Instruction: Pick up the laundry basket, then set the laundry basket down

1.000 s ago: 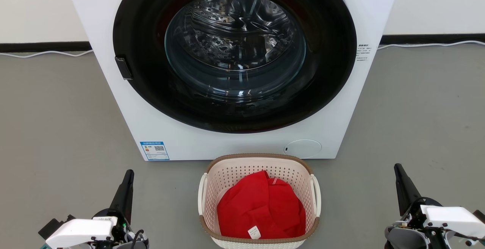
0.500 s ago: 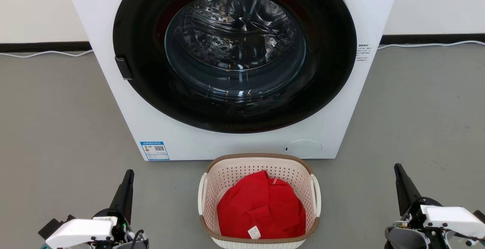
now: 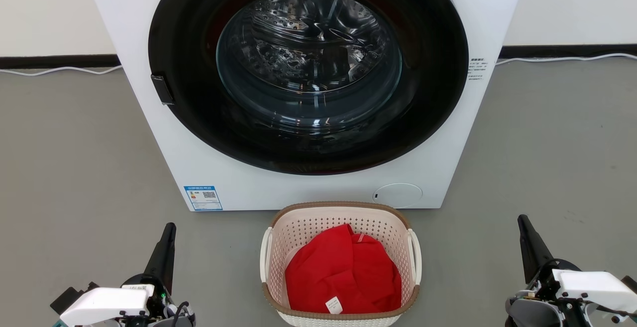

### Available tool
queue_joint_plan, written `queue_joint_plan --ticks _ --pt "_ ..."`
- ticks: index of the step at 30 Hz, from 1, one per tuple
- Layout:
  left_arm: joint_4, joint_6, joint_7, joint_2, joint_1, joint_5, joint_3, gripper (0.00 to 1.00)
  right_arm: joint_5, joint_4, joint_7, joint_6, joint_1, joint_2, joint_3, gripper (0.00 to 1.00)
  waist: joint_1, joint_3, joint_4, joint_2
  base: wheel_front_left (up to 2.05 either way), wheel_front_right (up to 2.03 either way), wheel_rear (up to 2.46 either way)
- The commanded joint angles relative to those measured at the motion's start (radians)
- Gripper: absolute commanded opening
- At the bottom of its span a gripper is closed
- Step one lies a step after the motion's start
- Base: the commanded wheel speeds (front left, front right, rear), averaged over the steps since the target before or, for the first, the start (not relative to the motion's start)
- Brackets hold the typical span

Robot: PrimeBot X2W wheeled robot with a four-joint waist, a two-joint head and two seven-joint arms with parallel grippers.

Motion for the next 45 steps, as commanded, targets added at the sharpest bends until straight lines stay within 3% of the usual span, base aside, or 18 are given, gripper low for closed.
queue_joint_plan --ticks 1,45 --pt "-0.022 -0.007 0.007 0.012 -0.056 -0.005 0.031 0.0 0.006 -0.029 0.01 0.007 -0.042 -0.003 0.018 0.0 0.0 0.0 0.0 0.0 0.0 0.0 0.0" --pt "-0.022 -0.007 0.007 0.012 -0.056 -0.005 0.031 0.0 0.005 -0.029 0.011 0.007 -0.042 -0.002 0.017 0.0 0.0 0.0 0.0 0.0 0.0 0.0 0.0"
